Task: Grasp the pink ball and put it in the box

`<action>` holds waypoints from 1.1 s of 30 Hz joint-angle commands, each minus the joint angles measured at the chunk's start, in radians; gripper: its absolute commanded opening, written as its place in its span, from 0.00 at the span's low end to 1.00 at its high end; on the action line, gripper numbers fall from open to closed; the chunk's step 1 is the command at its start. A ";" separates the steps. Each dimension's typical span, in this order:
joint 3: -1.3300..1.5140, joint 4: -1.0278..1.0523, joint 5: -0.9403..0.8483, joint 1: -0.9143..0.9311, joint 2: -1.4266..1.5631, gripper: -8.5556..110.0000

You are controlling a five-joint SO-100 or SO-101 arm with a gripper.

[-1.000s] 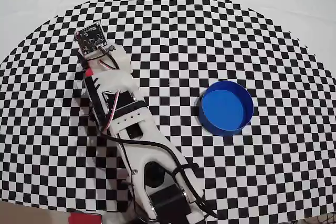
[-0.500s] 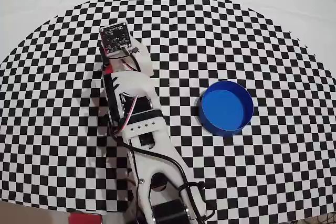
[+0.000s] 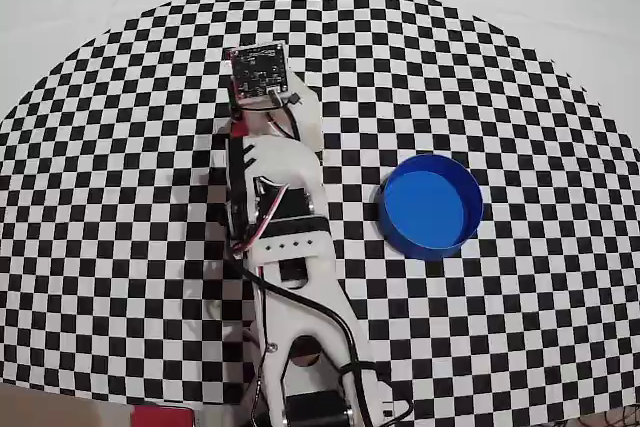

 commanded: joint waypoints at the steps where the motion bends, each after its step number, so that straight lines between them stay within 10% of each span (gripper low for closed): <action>1: 0.000 0.003 0.003 0.038 0.067 0.07; 33: 0.097 0.009 0.003 0.385 0.210 0.07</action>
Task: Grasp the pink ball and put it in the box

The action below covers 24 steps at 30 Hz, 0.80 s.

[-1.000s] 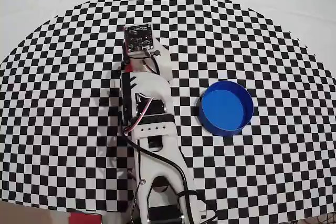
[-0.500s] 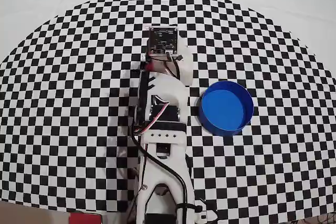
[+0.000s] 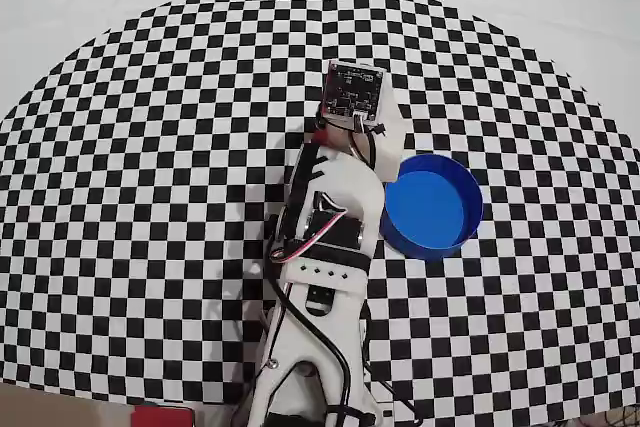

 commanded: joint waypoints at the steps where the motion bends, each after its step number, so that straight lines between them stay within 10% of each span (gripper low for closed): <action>1: 0.000 0.003 0.003 0.035 0.043 0.07; 24: 0.055 0.014 0.003 0.212 0.100 0.07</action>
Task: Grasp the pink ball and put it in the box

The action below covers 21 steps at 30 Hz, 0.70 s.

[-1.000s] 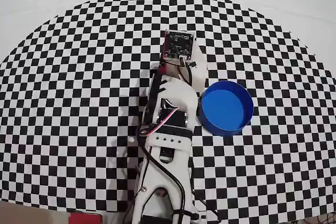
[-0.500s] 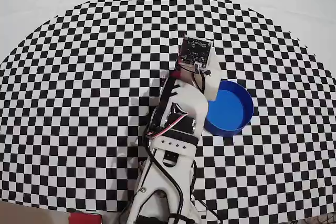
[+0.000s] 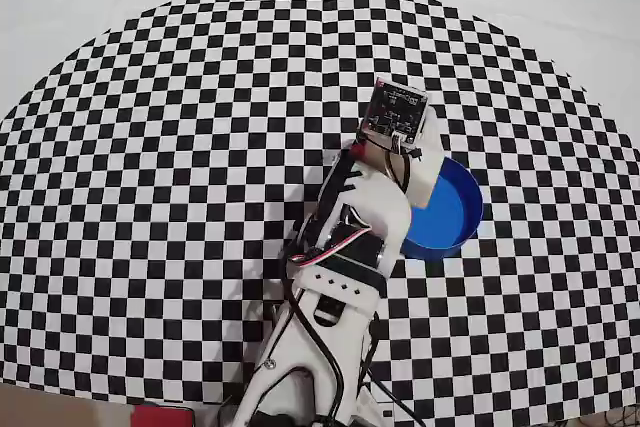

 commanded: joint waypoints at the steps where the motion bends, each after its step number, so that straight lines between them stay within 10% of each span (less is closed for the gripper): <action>1: -0.002 0.006 0.003 0.032 0.044 0.07; 21: 0.040 0.017 0.003 0.190 0.091 0.07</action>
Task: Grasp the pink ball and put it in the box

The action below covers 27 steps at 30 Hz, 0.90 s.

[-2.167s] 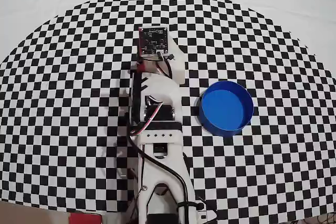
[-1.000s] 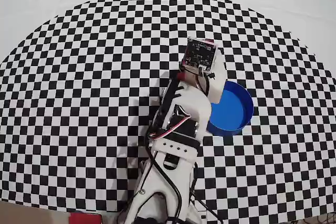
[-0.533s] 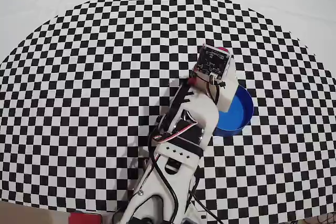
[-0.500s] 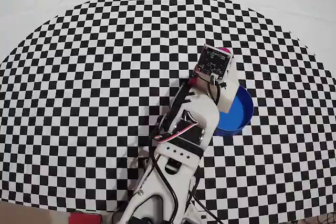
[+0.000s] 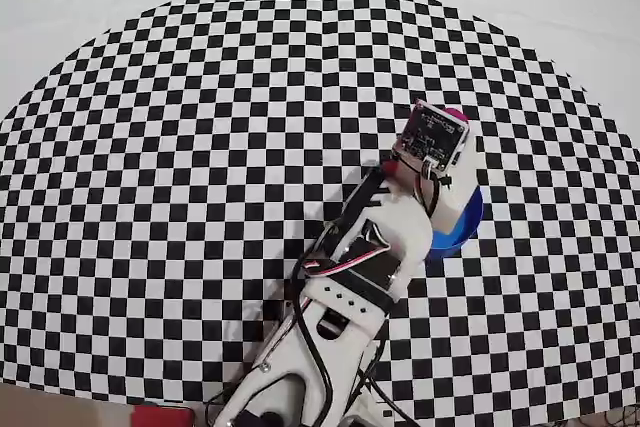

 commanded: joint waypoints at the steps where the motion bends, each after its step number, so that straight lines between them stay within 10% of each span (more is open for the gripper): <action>1: 0.005 0.003 0.003 0.023 0.034 0.07; 27: 0.104 0.003 -0.008 0.083 0.058 0.07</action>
